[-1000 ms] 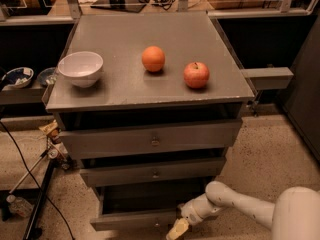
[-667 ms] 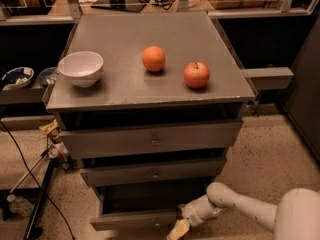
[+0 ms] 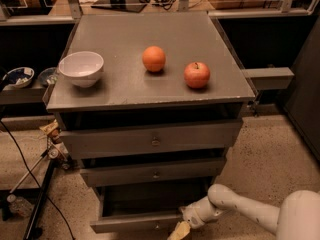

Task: Open bottom drawer

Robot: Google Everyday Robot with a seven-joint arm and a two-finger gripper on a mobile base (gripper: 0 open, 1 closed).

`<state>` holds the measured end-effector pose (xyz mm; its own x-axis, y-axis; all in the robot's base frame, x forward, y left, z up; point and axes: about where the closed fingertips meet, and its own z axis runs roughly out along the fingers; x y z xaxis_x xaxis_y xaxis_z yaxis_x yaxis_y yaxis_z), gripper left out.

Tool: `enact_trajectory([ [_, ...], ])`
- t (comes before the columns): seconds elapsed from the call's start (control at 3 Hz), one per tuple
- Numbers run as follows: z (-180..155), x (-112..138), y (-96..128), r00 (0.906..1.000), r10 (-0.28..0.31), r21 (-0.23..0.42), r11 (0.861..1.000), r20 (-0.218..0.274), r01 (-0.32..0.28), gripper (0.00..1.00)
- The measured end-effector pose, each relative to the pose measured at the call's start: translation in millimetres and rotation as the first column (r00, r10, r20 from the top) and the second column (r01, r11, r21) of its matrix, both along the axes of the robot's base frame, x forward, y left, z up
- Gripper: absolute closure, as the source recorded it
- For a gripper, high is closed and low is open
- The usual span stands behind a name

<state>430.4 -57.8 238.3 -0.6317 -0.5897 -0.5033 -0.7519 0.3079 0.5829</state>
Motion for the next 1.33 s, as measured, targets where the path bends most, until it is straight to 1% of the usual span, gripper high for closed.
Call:
enact_trajectory([
  [0.67,1.2,-2.6,0.7,1.0000,0.002,0.008,1.000,-0.008,-0.002,0.00],
  [1.0,0.0,-7.7,-0.6,0.9998,0.002,0.004,1.000,-0.021,-0.002,0.00],
  [1.33,0.3,-4.2,0.0,0.9998,0.002,0.004,1.000,-0.021,-0.002,0.00],
])
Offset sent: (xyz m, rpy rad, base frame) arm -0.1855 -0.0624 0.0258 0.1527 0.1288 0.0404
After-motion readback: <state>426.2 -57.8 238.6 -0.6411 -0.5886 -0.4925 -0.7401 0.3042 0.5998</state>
